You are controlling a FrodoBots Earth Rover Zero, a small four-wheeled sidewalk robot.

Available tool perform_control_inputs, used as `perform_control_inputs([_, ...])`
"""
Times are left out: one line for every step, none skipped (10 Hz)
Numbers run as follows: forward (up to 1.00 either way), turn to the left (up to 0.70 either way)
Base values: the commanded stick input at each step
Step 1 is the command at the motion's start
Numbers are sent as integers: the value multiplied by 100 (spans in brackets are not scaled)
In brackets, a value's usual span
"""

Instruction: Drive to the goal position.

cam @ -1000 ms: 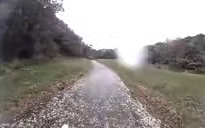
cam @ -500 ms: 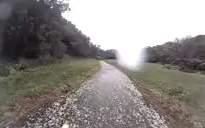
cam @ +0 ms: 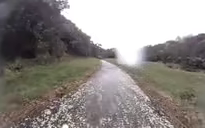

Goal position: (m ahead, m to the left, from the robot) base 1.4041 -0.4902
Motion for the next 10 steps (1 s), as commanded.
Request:
perform_control_inputs([50, -50])
perform_control_inputs([50, -50])
perform_control_inputs([50, -50])
perform_control_inputs([50, -42])
perform_control_inputs([50, -6])
perform_control_inputs([50, 0])
perform_control_inputs([50, 0])
perform_control_inputs([50, 0])
perform_control_inputs([50, 0])
perform_control_inputs([50, -8])
